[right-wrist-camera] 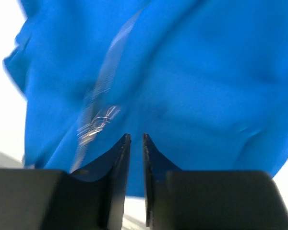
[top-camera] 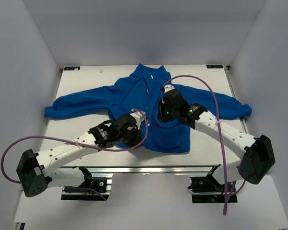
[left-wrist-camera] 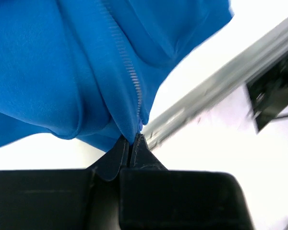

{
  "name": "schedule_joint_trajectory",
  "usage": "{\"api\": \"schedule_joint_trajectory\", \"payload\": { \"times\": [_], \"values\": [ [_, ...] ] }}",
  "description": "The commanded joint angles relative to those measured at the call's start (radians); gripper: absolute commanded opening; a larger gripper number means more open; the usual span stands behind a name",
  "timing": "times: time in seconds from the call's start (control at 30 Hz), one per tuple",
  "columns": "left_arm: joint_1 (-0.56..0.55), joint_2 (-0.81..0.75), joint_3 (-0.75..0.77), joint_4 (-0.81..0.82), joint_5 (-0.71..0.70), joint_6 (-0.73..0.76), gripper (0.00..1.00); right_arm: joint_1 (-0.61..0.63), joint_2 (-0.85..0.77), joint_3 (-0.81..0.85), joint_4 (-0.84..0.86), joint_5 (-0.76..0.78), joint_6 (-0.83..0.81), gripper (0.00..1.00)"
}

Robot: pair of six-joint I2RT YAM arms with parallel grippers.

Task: Zip up the jacket

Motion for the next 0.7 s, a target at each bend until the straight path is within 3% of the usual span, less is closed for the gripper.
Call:
{"api": "schedule_joint_trajectory", "payload": {
  "times": [0.0,0.17,0.27,0.4,0.43,0.47,0.53,0.67],
  "values": [
    [-0.005,-0.026,-0.050,-0.098,0.106,-0.021,0.00,-0.052,0.061,0.077,0.143,0.159,0.010,0.00],
    [-0.004,-0.024,-0.084,-0.085,0.140,-0.041,0.00,-0.126,0.213,0.210,0.176,0.197,-0.030,0.00],
    [-0.005,-0.024,-0.095,-0.073,0.128,-0.060,0.00,-0.138,0.282,0.249,0.170,0.061,-0.140,0.00],
    [-0.005,-0.029,-0.102,-0.067,0.089,-0.083,0.00,-0.134,0.131,0.026,0.302,-0.233,-0.317,0.00],
    [-0.005,-0.033,-0.101,-0.062,0.085,-0.093,0.00,-0.134,0.096,-0.074,0.310,-0.393,-0.407,0.00],
    [-0.005,-0.037,-0.099,-0.062,0.082,-0.093,0.00,-0.134,0.025,-0.123,0.320,-0.458,-0.447,0.00],
    [-0.004,-0.047,-0.081,-0.075,0.074,-0.095,0.00,-0.118,-0.035,-0.209,0.363,-0.504,-0.458,0.15],
    [-0.004,-0.064,-0.043,-0.113,0.043,-0.096,0.00,-0.098,-0.121,-0.315,0.342,-0.511,-0.452,0.26]
  ]
}}
